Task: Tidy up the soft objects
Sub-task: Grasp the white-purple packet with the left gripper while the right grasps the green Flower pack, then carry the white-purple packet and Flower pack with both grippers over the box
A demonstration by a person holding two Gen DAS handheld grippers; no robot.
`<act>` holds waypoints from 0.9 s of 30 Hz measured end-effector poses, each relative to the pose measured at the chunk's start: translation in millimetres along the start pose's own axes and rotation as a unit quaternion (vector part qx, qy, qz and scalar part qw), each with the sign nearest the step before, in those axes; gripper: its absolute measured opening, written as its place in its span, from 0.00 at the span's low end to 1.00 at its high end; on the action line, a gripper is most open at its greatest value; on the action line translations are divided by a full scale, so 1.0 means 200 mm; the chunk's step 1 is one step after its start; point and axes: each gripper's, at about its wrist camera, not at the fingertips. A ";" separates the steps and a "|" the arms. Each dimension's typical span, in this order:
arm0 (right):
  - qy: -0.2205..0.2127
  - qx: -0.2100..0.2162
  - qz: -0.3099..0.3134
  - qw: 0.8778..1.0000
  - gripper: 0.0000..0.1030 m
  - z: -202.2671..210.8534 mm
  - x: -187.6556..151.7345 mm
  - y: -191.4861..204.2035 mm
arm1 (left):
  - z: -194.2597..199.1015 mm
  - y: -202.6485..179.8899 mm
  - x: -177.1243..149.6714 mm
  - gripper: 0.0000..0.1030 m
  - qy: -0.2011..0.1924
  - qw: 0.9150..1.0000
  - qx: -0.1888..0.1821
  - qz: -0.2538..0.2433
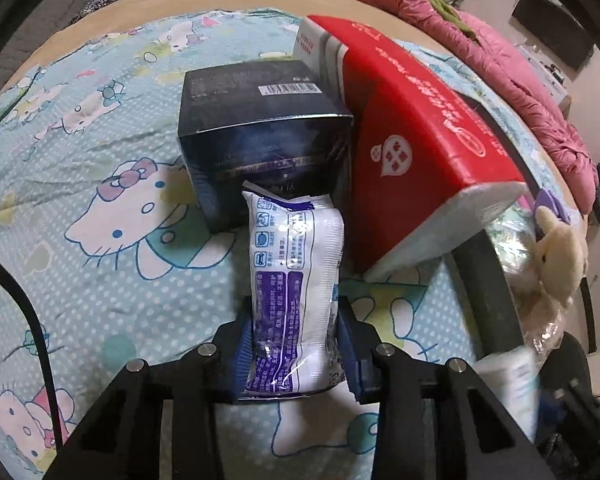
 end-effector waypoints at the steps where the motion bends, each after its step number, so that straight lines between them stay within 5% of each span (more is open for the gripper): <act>1: -0.012 0.008 0.007 1.000 0.52 0.04 0.01 0.01 | 0.01 0.01 -0.01 0.33 -0.002 1.000 -0.005 0.006; 6: -0.059 0.028 0.034 0.997 0.52 0.18 0.05 0.03 | 0.14 0.03 -0.06 0.33 -0.024 0.999 -0.013 0.028; 14: -0.125 0.038 0.013 0.991 0.52 0.39 0.13 -0.08 | 0.44 -0.11 -0.09 0.33 -0.072 0.997 -0.012 -0.008; 27: -0.227 -0.002 -0.056 0.972 0.52 0.69 0.25 -0.55 | 0.64 -0.56 0.09 0.33 -0.105 0.990 -0.041 -0.086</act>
Point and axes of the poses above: each gripper's, at about its wrist camera, not at the fingertips, and z roughly against the way its jaws point, y to its left, x to its top, and after that the axes turned 5 degrees about -z, right-handed
